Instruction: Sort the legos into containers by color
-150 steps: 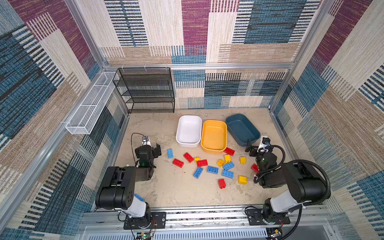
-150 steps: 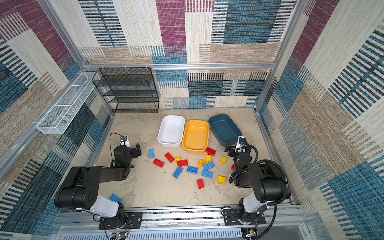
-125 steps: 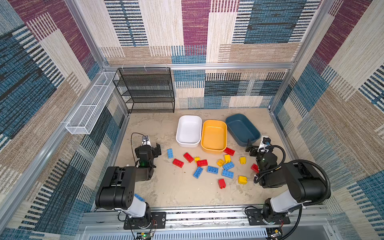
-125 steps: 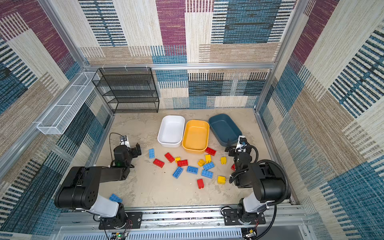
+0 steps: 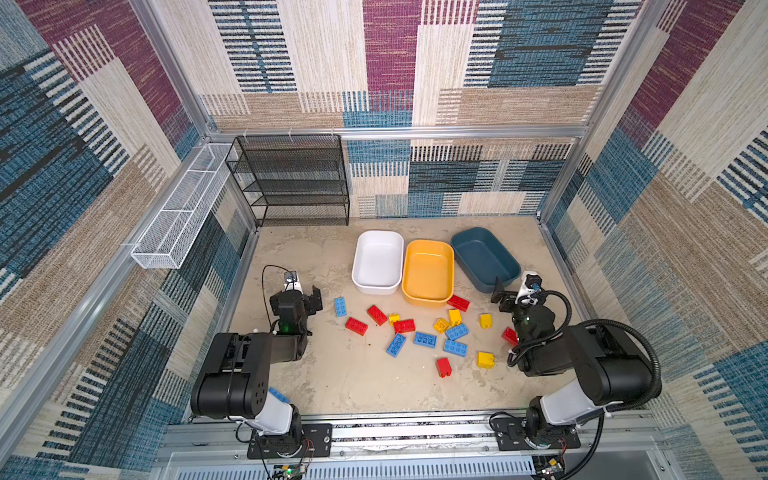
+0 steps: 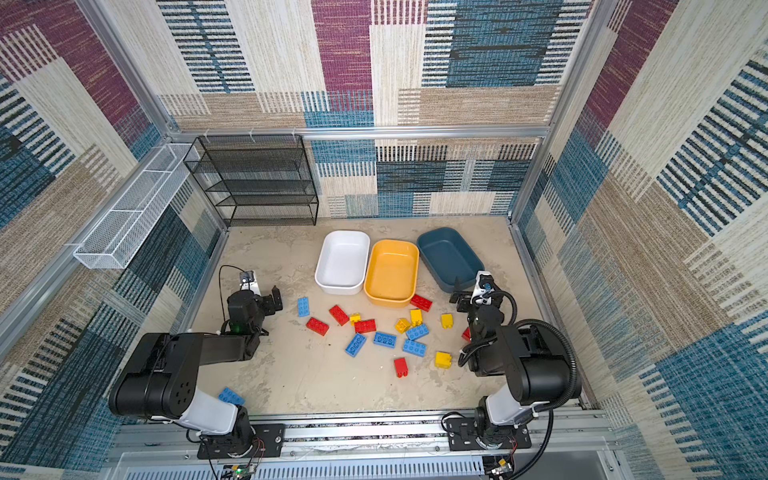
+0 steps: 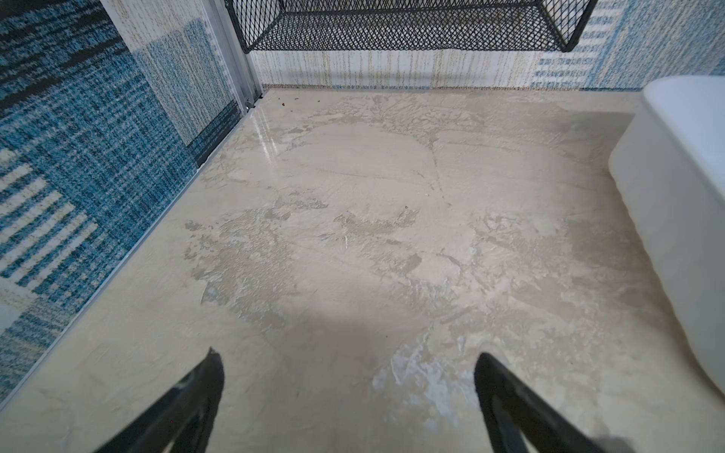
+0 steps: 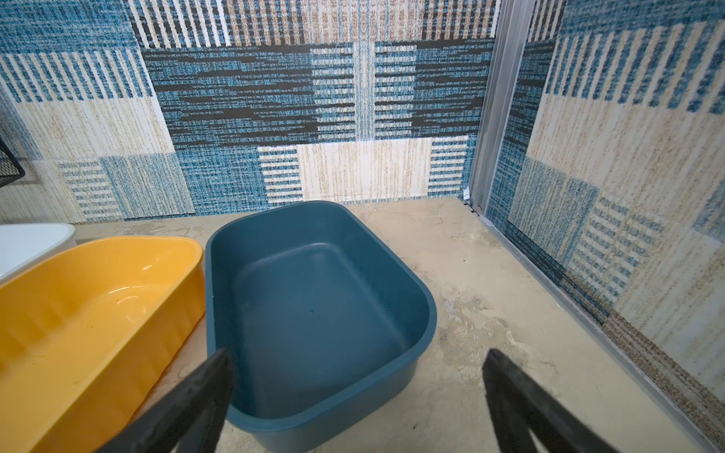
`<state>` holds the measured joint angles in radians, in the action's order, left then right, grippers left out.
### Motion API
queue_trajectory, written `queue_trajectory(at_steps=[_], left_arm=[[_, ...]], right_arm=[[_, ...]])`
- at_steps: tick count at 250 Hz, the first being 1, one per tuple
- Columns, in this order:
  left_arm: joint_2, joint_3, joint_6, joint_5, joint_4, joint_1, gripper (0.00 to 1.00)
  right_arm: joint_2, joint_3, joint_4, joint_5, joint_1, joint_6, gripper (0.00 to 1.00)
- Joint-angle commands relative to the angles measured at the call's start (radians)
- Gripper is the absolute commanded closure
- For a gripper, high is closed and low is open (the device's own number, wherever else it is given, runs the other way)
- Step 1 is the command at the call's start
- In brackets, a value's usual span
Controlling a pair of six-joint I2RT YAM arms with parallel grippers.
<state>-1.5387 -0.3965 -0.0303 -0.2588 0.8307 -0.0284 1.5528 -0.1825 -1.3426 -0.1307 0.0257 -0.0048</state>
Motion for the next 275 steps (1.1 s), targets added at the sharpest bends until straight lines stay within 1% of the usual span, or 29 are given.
queue_trajectory(at_steps=[1, 114, 133, 145, 156, 161, 166, 175, 186, 196, 204, 223, 240, 258, 265, 270, 275], left_arm=[[0.0, -0.008, 0.013, 0.003, 0.031, 0.001, 0.0], [0.0, -0.012, 0.01, 0.015, 0.023, 0.007, 0.0], [0.002, -0.012, 0.009, 0.015, 0.024, 0.007, 0.0], [0.002, -0.009, 0.01, 0.016, 0.026, 0.007, 0.0], [0.005, -0.01, 0.003, -0.023, 0.026, 0.004, 0.0], [0.012, -0.011, -0.006, -0.042, 0.014, 0.003, 0.0], [0.022, -0.01, -0.011, -0.038, 0.0, 0.002, 0.01], [0.03, 0.002, 0.0, -0.042, 0.016, -0.008, 0.01], [0.029, 0.029, 0.03, -0.077, 0.077, -0.04, 0.01], [0.02, 0.048, 0.058, -0.118, 0.135, -0.072, 0.01], [0.018, 0.061, 0.065, -0.121, 0.157, -0.079, 0.01], [0.031, 0.064, 0.065, -0.126, 0.141, -0.085, 0.01], [0.039, 0.069, 0.068, -0.115, 0.144, -0.087, 0.0], [0.054, 0.052, 0.067, -0.071, 0.1, -0.073, 0.0], [0.063, 0.046, 0.09, -0.062, 0.103, -0.074, 0.01], [0.08, 0.033, 0.106, -0.069, 0.063, -0.082, 0.0], [0.109, 0.005, 0.114, -0.074, -0.017, -0.095, 0.0]], right_arm=[[0.001, -0.001, -0.04, 0.006, 0.0, -0.011, 0.0], [0.0, -0.003, -0.036, 0.01, 0.0, -0.011, 0.0], [-0.007, 0.008, -0.055, -0.013, 0.002, -0.009, 0.0], [-0.036, 0.018, -0.052, -0.031, 0.004, -0.004, 0.0], [-0.07, 0.026, -0.029, -0.028, 0.006, -0.009, 0.0], [-0.073, 0.033, -0.056, -0.049, 0.016, -0.018, 0.0], [-0.087, 0.035, -0.048, -0.099, 0.037, -0.029, 0.0], [-0.142, 0.021, 0.029, -0.158, 0.071, -0.046, 0.0], [-0.232, -0.009, 0.172, -0.168, 0.098, -0.053, 0.0], [-0.318, -0.042, 0.304, -0.169, 0.107, -0.016, 0.0], [-0.386, -0.069, 0.405, -0.162, 0.111, 0.024, 0.0], [-0.538, -0.148, 0.649, -0.124, 0.125, 0.091, 0.0], [-0.642, -0.23, 0.857, -0.122, 0.152, 0.131, 0.0], [-0.717, -0.306, 1.016, -0.047, 0.178, 0.174, 0.0], [-0.735, -0.332, 1.072, -0.011, 0.188, 0.188, 0.0], [-0.743, -0.351, 1.111, 0.01, 0.196, 0.196, 0.0], [-0.749, -0.371, 1.152, 0.024, 0.206, 0.204, 0.0]])
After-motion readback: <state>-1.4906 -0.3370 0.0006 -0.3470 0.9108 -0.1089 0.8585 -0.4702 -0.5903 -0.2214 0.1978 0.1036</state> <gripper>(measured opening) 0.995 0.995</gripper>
